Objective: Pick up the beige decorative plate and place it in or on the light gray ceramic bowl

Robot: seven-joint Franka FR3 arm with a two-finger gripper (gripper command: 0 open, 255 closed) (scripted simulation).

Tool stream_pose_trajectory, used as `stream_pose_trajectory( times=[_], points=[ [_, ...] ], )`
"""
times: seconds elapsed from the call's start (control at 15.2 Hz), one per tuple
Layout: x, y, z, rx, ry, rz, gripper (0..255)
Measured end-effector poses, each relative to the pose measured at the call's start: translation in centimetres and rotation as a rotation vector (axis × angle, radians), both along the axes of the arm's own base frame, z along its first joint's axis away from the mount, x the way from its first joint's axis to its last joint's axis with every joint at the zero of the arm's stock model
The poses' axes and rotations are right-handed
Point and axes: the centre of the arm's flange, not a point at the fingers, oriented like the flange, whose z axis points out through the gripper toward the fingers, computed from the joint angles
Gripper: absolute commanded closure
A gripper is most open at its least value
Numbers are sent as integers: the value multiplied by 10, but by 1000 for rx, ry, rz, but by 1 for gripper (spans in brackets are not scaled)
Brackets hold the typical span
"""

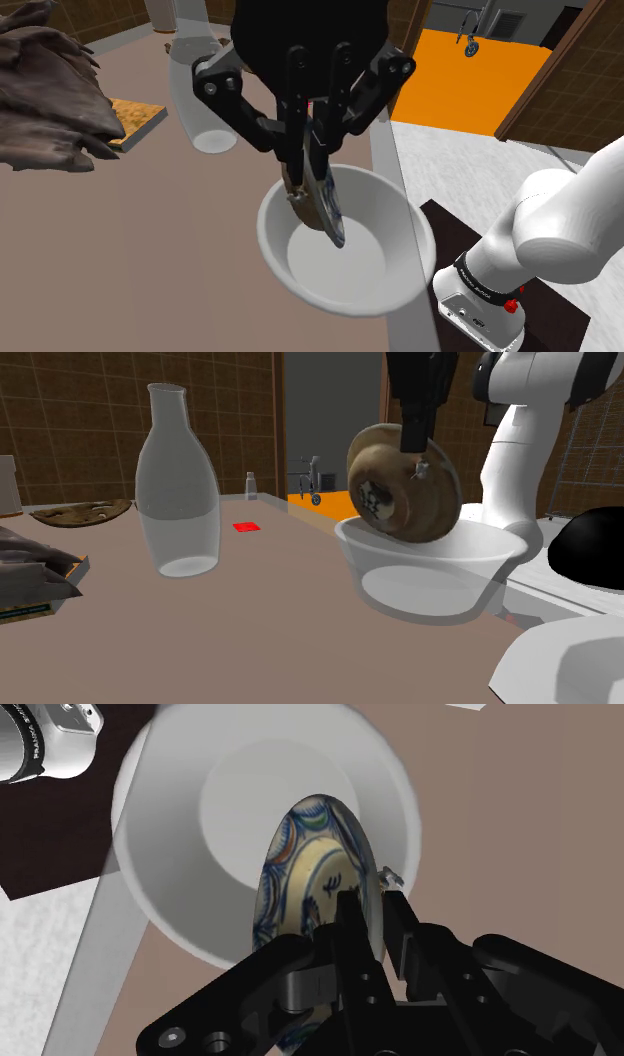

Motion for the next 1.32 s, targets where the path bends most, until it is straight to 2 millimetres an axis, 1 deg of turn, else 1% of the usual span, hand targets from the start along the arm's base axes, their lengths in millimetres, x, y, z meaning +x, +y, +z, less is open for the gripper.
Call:
stream_pose_trajectory(
  times=[0.46, 0.73, 0.86, 1.19, 1.25, 1.32],
  points=[
    [-1, 0, -36, 0, 0, 0, 255],
    [-5, 3, -56, 10, -3, 9, 255],
    [-7, 3, -60, 14, 0, 11, 255],
    [-6, 3, -61, 14, -2, 10, 255],
    [-7, 3, -61, 14, -1, 11, 0],
    [-3, 1, -63, 8, 0, 6, 0]
  ],
)
